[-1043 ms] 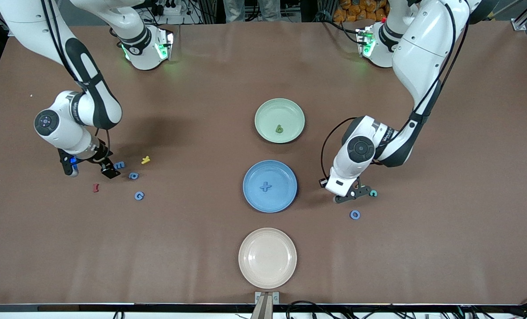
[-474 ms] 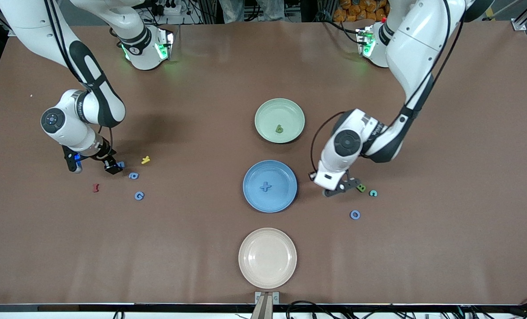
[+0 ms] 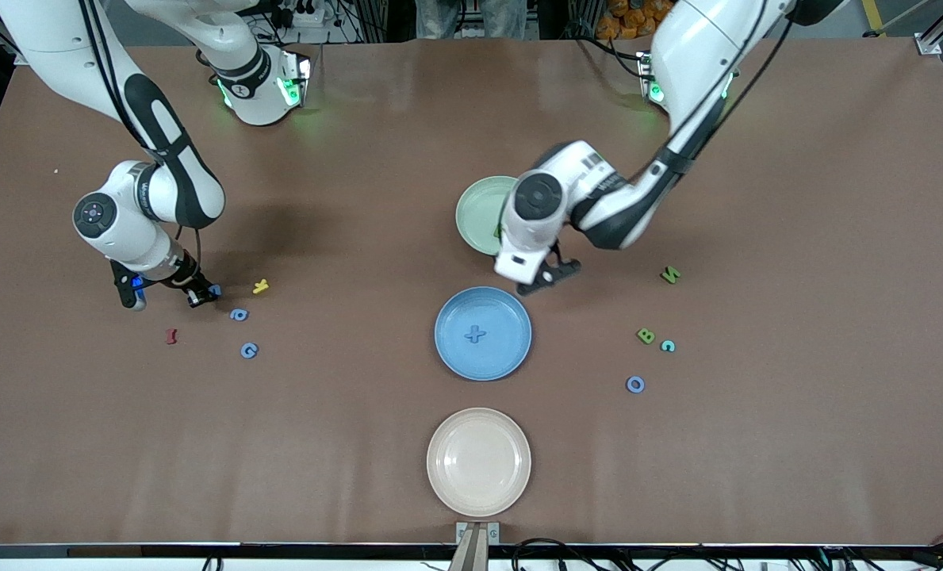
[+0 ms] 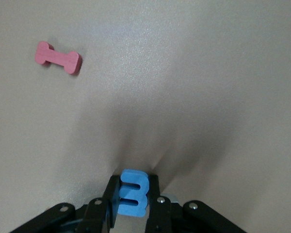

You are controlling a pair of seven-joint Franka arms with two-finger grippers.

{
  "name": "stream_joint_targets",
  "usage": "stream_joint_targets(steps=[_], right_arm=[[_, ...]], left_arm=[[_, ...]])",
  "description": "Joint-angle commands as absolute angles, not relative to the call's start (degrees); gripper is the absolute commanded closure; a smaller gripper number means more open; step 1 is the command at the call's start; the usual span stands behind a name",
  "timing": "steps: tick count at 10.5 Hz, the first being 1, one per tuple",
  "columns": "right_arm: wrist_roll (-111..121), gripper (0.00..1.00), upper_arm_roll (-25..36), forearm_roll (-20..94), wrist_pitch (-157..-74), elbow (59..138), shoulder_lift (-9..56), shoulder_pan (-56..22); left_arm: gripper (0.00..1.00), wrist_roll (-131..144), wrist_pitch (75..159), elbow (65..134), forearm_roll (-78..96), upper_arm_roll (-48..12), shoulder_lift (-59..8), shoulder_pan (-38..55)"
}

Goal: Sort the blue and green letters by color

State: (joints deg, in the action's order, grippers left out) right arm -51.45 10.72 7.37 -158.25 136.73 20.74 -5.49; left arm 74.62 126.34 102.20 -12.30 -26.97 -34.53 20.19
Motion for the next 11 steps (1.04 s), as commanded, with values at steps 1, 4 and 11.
stream_joint_targets(steps=[1, 4, 11], right_arm=[[-52.0, 0.89, 9.9, 6.6, -158.9, 136.5, 21.3, -4.7], [-39.4, 0.96, 9.8, 5.3, -155.4, 133.4, 20.2, -5.0], [-15.0, 0.97, 7.5, 5.4, -137.2, 116.1, 20.6, -11.1]], left_arm=[[1.0, 82.7, 121.5, 101.5, -12.9, -27.4, -33.9, 27.2], [0.0, 85.3, 119.9, 101.0, -13.5, -27.2, -34.5, 28.4], [0.0, 75.6, 120.8, 100.6, -16.4, -26.5, -34.1, 13.0]])
